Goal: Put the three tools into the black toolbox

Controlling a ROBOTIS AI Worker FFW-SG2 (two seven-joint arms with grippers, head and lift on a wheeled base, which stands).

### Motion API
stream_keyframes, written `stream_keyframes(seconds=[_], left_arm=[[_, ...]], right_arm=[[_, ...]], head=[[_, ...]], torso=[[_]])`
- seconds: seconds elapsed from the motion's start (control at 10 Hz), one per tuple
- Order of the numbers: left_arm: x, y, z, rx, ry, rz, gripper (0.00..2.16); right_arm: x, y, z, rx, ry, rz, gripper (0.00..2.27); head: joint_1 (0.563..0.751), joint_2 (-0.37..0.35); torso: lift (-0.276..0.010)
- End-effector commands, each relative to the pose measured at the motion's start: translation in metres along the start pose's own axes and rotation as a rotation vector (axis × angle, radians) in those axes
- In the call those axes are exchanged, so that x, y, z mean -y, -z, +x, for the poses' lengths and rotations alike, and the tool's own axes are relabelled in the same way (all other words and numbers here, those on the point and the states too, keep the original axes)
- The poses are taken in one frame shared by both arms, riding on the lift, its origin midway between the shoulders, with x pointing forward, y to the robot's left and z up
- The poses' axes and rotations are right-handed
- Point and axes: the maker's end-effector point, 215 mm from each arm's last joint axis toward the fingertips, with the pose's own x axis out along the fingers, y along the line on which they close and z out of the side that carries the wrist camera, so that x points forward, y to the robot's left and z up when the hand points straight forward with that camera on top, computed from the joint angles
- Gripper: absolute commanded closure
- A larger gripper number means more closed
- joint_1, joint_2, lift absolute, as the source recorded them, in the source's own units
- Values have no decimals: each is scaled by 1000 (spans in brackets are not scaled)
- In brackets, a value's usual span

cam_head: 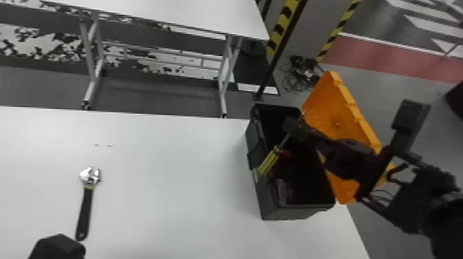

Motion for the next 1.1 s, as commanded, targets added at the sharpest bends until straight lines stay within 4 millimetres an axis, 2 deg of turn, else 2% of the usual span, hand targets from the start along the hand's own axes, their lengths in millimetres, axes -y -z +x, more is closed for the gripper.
stream_keyframes(seconds=[0.0,0.2,0.4,0.6,0.8,0.9,1.0], left_arm=[[-2,0,-4,2,-7,-2,19],[-4,-1,-12,5,-19,11,19],[-6,2,-17,0,-25,9,19],[-9,3,-22,-3,-32,10,19],[-10,5,-26,-5,-36,7,19],[-12,7,-27,-9,-40,4,19],[-17,7,-28,-8,-50,4,19]], right_arm=[[18,-23,-2,42,61,-87,2246],[39,-35,-9,73,125,-190,2246],[64,-36,-12,101,159,-255,2246],[77,-21,-15,98,148,-275,2246],[82,1,-13,97,112,-282,2246],[82,14,-12,79,89,-270,2159],[80,20,-14,76,66,-268,988]], head=[[695,-331],[695,-350],[695,-350],[695,-350],[695,-350],[695,-350],[695,-350]], torso=[[-51],[-51],[-51],[-51],[-51],[-51],[-51]])
